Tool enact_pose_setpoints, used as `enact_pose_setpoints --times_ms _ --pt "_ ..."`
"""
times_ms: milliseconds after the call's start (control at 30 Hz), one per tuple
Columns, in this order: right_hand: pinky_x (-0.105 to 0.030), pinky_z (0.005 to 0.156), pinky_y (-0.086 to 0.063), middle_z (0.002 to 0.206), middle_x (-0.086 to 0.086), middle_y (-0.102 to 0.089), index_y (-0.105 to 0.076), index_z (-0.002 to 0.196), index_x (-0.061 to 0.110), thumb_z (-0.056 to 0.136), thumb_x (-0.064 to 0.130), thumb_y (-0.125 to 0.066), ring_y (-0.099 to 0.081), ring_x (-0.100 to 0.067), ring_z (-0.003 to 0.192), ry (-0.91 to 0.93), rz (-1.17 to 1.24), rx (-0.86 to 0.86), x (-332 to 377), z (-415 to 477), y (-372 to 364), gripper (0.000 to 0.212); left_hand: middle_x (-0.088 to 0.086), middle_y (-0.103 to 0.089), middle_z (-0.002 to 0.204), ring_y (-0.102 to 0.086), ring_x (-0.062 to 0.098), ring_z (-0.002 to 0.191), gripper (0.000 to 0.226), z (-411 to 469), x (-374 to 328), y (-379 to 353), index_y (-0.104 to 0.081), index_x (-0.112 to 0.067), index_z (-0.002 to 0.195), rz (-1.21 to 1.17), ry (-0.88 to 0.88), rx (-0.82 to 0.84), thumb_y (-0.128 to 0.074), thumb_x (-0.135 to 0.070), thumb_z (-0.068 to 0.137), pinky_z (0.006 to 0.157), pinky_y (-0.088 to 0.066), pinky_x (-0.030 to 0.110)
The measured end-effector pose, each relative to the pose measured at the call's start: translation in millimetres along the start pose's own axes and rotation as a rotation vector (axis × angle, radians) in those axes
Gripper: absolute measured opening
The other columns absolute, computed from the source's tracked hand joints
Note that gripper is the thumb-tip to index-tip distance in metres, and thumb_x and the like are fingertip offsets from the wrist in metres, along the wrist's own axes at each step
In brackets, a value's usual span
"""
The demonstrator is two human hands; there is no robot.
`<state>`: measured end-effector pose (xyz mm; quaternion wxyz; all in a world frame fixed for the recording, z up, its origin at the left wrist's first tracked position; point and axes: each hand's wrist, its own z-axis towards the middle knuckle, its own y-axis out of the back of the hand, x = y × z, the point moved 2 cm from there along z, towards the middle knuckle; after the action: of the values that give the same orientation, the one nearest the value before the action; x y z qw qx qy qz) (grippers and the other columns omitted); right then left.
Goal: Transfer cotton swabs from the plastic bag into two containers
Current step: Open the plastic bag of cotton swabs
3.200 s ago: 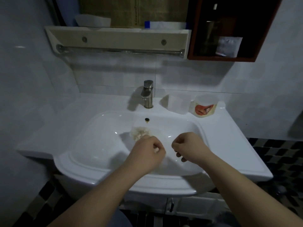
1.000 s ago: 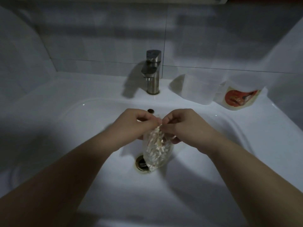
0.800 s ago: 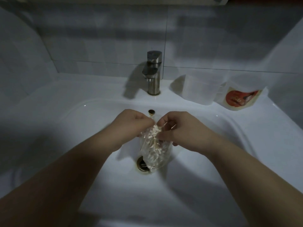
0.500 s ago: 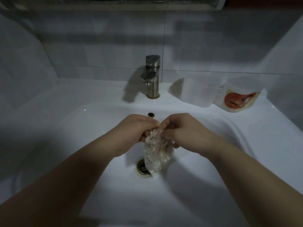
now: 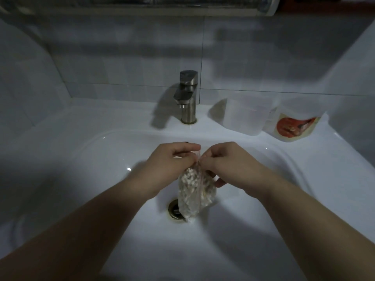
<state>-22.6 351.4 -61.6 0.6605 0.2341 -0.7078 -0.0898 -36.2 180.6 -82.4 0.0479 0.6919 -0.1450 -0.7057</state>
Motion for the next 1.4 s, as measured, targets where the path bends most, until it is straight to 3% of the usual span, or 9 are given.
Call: enact_pose_setpoints --times_ms 267,467,533,700,833,1067,1133,1267,1400 --pt "-0.023 0.053 -0.048 0.063 -0.003 -0.063 -0.066 0.074 0.003 0.082 0.021 -0.065 -0.057 -0.013 0.061 0.005 -0.021 0.038 4 -3 -2 0.019 -0.02 -0.073 0.072 -0.061 -0.011 0.056 0.009 0 -2 -1 -0.081 -0.029 0.087 -0.04 0.086 -0.037 -0.075 -0.023 0.089 0.045 -0.039 0.007" --pt "-0.027 0.051 -0.047 0.065 -0.003 -0.069 -0.069 0.068 0.014 0.087 0.028 -0.069 -0.06 -0.012 0.057 -0.002 0.026 0.034 5 -5 -5 0.024 -0.008 -0.067 0.062 -0.054 -0.001 0.044 0.016 0 -7 1 -0.076 -0.012 0.102 -0.208 0.178 -0.039 -0.078 -0.013 0.087 0.039 -0.035 0.012" --pt "-0.028 0.05 -0.046 0.065 -0.006 -0.069 -0.068 0.064 0.018 0.088 0.023 -0.068 -0.061 -0.014 0.057 -0.023 0.091 0.028 5 -5 -5 0.025 -0.015 -0.066 0.061 -0.053 -0.004 0.045 0.019 2 -9 3 -0.075 -0.02 0.105 -0.158 0.157 -0.032 -0.079 -0.017 0.086 0.046 -0.038 0.015" --pt "-0.027 0.046 -0.046 0.068 -0.013 -0.069 -0.068 0.079 -0.004 0.089 0.016 -0.068 -0.059 -0.02 0.057 -0.073 0.226 0.043 5 -4 -1 0.022 -0.016 -0.067 0.065 -0.056 -0.003 0.053 0.017 2 -14 5 -0.07 -0.025 0.105 -0.093 0.088 0.026 -0.069 -0.012 0.095 0.06 -0.045 0.022" --pt "-0.027 0.048 -0.05 0.062 -0.007 -0.069 -0.068 0.067 0.008 0.086 0.015 -0.068 -0.057 -0.014 0.051 -0.024 0.098 -0.103 2 0 7 0.02 -0.012 -0.069 0.065 -0.058 0.003 0.058 0.018 2 -15 22 -0.067 -0.029 0.099 0.01 0.02 -0.074 -0.068 -0.012 0.095 0.057 -0.046 0.019" --pt "-0.027 0.048 -0.051 0.062 -0.005 -0.07 -0.067 0.07 0.009 0.086 0.017 -0.064 -0.066 -0.017 0.054 0.054 0.088 -0.123 -2 3 0 0.019 -0.006 -0.072 0.087 -0.07 0.003 0.079 0.027 -2 -9 4 -0.067 -0.035 0.108 0.144 0.055 0.023 -0.077 -0.044 0.085 0.07 -0.047 0.021" --pt "-0.026 0.049 -0.052 0.064 -0.004 -0.07 -0.067 0.072 0.007 0.088 0.017 -0.063 -0.066 -0.017 0.055 0.056 0.078 -0.129 -2 3 1 0.019 -0.005 -0.075 0.089 -0.071 0.006 0.085 0.029 -2 -8 3 -0.071 -0.034 0.1 0.151 0.082 0.029 -0.075 -0.048 0.075 0.074 -0.048 0.026" --pt "-0.024 0.052 -0.052 0.061 -0.004 -0.067 -0.067 0.073 0.011 0.083 0.011 -0.064 -0.062 -0.015 0.055 0.054 0.046 -0.038 -2 2 -3 0.01 0.0 -0.073 0.076 -0.064 0.004 0.069 0.021 -4 -12 1 -0.075 -0.027 0.073 0.21 0.034 0.015 -0.064 -0.046 0.073 0.07 -0.047 0.027" --pt "-0.027 0.052 -0.055 0.055 0.003 -0.065 -0.066 0.067 0.015 0.075 0.015 -0.068 -0.061 -0.011 0.049 0.015 0.013 -0.106 -4 3 5 0.008 0.001 -0.067 0.063 -0.063 0.02 0.074 0.034 0 -10 5 -0.064 -0.017 0.063 0.147 0.134 -0.102 -0.052 -0.029 0.092 0.07 -0.045 0.035"
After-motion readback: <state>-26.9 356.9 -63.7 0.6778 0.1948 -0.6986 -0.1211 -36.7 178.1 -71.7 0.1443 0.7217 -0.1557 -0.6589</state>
